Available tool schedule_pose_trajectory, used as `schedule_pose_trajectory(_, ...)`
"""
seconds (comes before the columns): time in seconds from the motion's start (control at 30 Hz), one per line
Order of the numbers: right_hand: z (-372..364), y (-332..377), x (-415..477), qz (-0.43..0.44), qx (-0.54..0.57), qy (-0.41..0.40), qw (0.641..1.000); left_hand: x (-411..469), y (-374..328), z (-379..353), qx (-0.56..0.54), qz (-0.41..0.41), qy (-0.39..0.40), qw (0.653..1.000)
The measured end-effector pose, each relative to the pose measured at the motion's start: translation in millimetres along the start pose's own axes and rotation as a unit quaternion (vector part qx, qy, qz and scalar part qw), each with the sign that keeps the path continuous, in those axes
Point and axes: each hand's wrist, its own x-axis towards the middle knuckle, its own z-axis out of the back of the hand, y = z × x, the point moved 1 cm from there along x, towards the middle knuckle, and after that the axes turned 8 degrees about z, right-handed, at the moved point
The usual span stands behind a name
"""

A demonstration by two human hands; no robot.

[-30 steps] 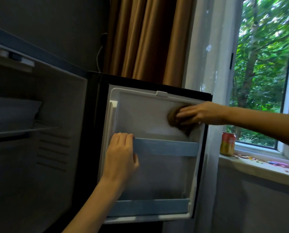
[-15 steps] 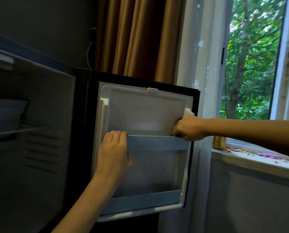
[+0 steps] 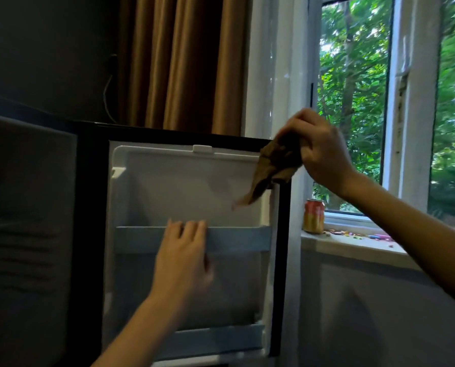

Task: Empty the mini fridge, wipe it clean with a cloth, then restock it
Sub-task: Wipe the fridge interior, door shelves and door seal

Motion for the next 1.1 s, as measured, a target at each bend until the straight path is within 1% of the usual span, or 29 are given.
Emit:
schedule_pose_trajectory(0.07, 4.8, -3.2, -27.7, -0.008, -0.083, -0.022, 0.996, 1.7, -26.2, -4.1, -0.033, -0.034, 0.015, 0.999)
schedule_pose_trajectory(0.13, -8.1, -7.5, -64.7, -0.061, -0.122, -0.035, 0.990, 6.6, -45.1, -5.6, -0.052, -0.048, 0.016, 0.997)
schedule_pose_trajectory(0.17, -17.4, -9.6, -81.5, -0.102, -0.109, -0.045, 0.988, 8.3, -51.1, -5.7, -0.056, -0.047, 0.018, 0.997)
schedule_pose_trajectory(0.23, -38.7, -8.7, -104.4, -0.188, -0.039, -0.092, 0.977, 9.0, -56.0, -4.7, -0.060, -0.038, 0.027, 0.997)
schedule_pose_trajectory(0.27, -50.5, -5.4, -110.1, -0.233, -0.001, -0.132, 0.964, 8.0, -55.6, -4.7, -0.065, -0.036, 0.029, 0.997)
schedule_pose_trajectory(0.3, -61.6, -1.5, -111.5, -0.275, 0.040, -0.183, 0.943, 6.0, -54.1, -4.3, -0.071, -0.036, 0.030, 0.996)
schedule_pose_trajectory(0.33, -71.5, 4.2, -108.5, -0.315, 0.087, -0.237, 0.915, 3.9, -51.8, -4.3, -0.076, -0.037, 0.031, 0.996)
schedule_pose_trajectory(0.4, -87.1, 18.3, -97.7, -0.358, 0.169, -0.320, 0.861, 1.1, -47.6, -3.8, -0.080, -0.041, 0.028, 0.996)
schedule_pose_trajectory(0.43, -91.7, 24.9, -94.0, -0.363, 0.191, -0.339, 0.846, 0.6, -46.3, -3.2, -0.082, -0.042, 0.026, 0.995)
schedule_pose_trajectory(0.47, -95.7, 30.0, -94.4, -0.357, 0.202, -0.343, 0.845, 0.3, -46.0, -2.9, -0.086, -0.043, 0.025, 0.995)
schedule_pose_trajectory(0.53, -102.5, 39.8, -107.8, -0.332, 0.216, -0.334, 0.855, 0.2, -46.5, -2.3, -0.089, -0.044, 0.025, 0.995)
schedule_pose_trajectory(0.57, -105.9, 46.2, -121.1, -0.334, 0.222, -0.330, 0.855, 0.1, -47.2, -1.8, -0.093, -0.042, 0.026, 0.994)
schedule_pose_trajectory(0.63, -113.0, 60.7, -156.5, -0.369, 0.238, -0.316, 0.841, 0.7, -49.6, -2.5, -0.110, -0.032, 0.027, 0.993)
schedule_pose_trajectory(0.73, -120.7, 89.7, -212.3, -0.438, 0.263, -0.257, 0.820, -0.4, -54.4, -9.2, -0.128, -0.010, 0.021, 0.991)
schedule_pose_trajectory(0.83, -115.9, 85.8, -209.5, -0.434, 0.271, -0.228, 0.828, -1.4, -55.5, -12.7, -0.130, 0.001, 0.020, 0.991)
schedule_pose_trajectory(0.9, -112.0, 63.9, -174.4, -0.408, 0.271, -0.247, 0.836, -1.9, -54.3, -13.6, -0.124, -0.006, 0.013, 0.992)
schedule_pose_trajectory(0.93, -110.6, 51.4, -153.7, -0.400, 0.279, -0.266, 0.831, -3.0, -53.6, -14.1, -0.120, -0.010, 0.010, 0.993)
schedule_pose_trajectory(1.0, -109.3, 32.8, -124.1, -0.406, 0.310, -0.304, 0.804, -8.5, -52.4, -17.2, -0.110, -0.018, 0.006, 0.994)
schedule_pose_trajectory(1.1, -114.6, 44.5, -140.7, -0.427, 0.349, -0.328, 0.767, -36.4, -55.9, -29.7, -0.138, -0.021, 0.026, 0.990)
